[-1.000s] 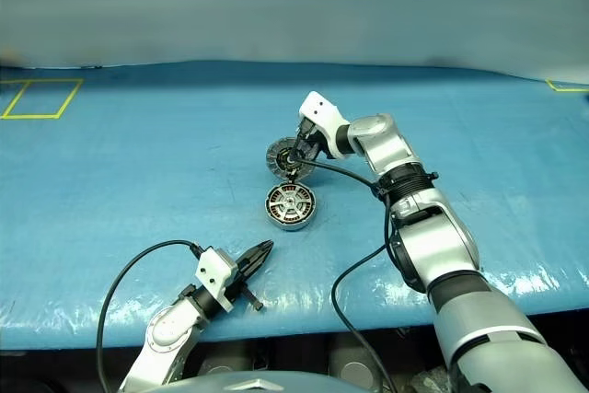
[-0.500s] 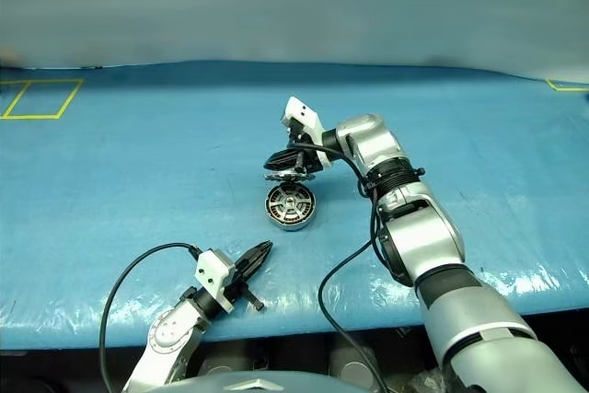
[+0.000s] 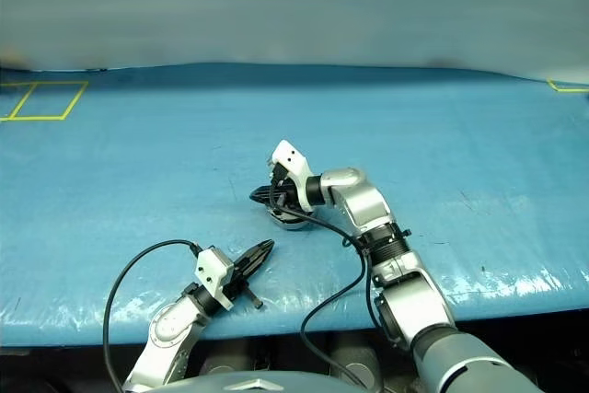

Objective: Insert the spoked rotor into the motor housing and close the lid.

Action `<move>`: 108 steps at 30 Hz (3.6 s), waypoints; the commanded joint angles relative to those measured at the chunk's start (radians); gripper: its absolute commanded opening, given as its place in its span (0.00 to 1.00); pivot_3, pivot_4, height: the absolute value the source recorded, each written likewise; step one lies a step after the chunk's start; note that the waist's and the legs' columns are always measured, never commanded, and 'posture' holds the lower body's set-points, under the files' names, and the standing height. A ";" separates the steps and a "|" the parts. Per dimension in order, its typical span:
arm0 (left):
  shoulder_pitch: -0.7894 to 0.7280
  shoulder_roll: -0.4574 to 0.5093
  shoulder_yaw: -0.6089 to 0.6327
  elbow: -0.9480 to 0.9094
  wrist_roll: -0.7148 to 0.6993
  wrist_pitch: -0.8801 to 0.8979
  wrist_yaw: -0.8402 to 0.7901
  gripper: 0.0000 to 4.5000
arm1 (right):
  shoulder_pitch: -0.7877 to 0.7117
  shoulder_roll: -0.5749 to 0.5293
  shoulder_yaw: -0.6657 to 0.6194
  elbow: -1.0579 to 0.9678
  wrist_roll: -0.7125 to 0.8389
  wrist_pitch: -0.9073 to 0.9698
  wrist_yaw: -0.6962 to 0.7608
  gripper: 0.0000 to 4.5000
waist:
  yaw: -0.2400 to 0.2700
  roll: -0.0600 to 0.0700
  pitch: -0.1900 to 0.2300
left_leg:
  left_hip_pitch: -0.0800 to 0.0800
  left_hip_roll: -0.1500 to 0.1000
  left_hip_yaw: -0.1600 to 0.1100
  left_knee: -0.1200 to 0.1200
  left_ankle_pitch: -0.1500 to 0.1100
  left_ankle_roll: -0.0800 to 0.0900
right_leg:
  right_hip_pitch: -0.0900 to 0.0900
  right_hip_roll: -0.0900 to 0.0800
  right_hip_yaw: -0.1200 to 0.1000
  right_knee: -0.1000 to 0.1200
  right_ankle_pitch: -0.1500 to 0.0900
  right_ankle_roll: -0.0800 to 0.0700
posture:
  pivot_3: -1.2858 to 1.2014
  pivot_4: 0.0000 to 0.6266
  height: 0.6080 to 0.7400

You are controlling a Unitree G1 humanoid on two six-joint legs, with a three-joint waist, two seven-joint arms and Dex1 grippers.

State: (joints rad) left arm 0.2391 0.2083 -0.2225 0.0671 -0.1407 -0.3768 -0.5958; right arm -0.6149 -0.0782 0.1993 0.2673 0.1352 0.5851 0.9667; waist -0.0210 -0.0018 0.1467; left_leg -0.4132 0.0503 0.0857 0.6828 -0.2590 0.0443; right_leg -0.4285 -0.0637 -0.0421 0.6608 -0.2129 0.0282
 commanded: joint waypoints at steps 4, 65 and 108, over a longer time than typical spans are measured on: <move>-0.013 0.018 0.011 0.021 -0.006 0.021 -0.012 0.01 | 0.134 0.028 -0.051 -0.215 0.090 0.092 -0.150 0.00 | 0.001 0.000 0.000 | 0.000 0.000 0.000 0.000 0.000 0.000 | 0.000 0.000 0.000 -0.001 0.000 0.000 | 0.52 0.24 1.00; 0.017 0.021 -0.021 -0.223 0.038 0.188 0.093 0.00 | 0.393 -0.022 0.173 -0.574 -0.123 0.152 -0.735 0.67 | 0.000 -0.003 0.000 | -0.012 0.001 0.000 0.000 -0.001 0.000 | -0.010 0.003 0.000 -0.003 -0.003 0.005 | 0.52 0.24 1.00; -0.003 0.032 0.012 -0.162 0.035 0.161 0.072 0.00 | 0.388 -0.126 0.201 -0.369 -0.171 0.082 -0.611 0.67 | 0.004 -0.007 -0.004 | 0.001 0.002 -0.001 0.000 -0.001 0.000 | -0.003 0.001 -0.001 -0.004 -0.004 0.004 | 0.52 0.24 1.00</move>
State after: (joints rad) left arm 0.2435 0.2392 -0.2122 -0.0840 -0.1001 -0.2045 -0.5237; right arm -0.2533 -0.1712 0.3601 -0.1729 0.0149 0.6072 0.3655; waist -0.0168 -0.0086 0.1425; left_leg -0.4120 0.0519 0.0844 0.6823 -0.2601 0.0439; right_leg -0.4311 -0.0631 -0.0428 0.6567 -0.2169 0.0323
